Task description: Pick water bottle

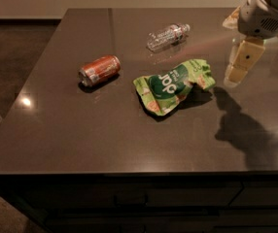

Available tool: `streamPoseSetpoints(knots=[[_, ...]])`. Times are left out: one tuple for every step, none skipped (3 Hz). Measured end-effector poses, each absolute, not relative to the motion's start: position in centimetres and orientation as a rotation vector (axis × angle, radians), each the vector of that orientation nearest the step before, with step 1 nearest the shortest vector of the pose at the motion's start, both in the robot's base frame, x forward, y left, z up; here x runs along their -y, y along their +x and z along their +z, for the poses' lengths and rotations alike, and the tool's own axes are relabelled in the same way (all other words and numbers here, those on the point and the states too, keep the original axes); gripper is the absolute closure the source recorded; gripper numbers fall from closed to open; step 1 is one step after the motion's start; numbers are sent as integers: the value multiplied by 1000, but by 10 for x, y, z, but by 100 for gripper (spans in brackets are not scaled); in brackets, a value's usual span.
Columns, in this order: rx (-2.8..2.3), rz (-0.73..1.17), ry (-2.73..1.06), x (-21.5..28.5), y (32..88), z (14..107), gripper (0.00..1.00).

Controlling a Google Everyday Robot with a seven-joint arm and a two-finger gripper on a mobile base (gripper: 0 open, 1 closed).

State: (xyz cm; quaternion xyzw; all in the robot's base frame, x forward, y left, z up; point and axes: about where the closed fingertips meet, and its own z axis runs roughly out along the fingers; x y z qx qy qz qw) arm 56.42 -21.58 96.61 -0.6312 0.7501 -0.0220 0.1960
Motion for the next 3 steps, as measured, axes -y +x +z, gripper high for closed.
streamPoseSetpoints(knots=[[-2042,-30,-1784,213,613,958,0],[-1990,-24,-1817,209,654,949,0],[-1922,-76,-1867,201,685,944,0]])
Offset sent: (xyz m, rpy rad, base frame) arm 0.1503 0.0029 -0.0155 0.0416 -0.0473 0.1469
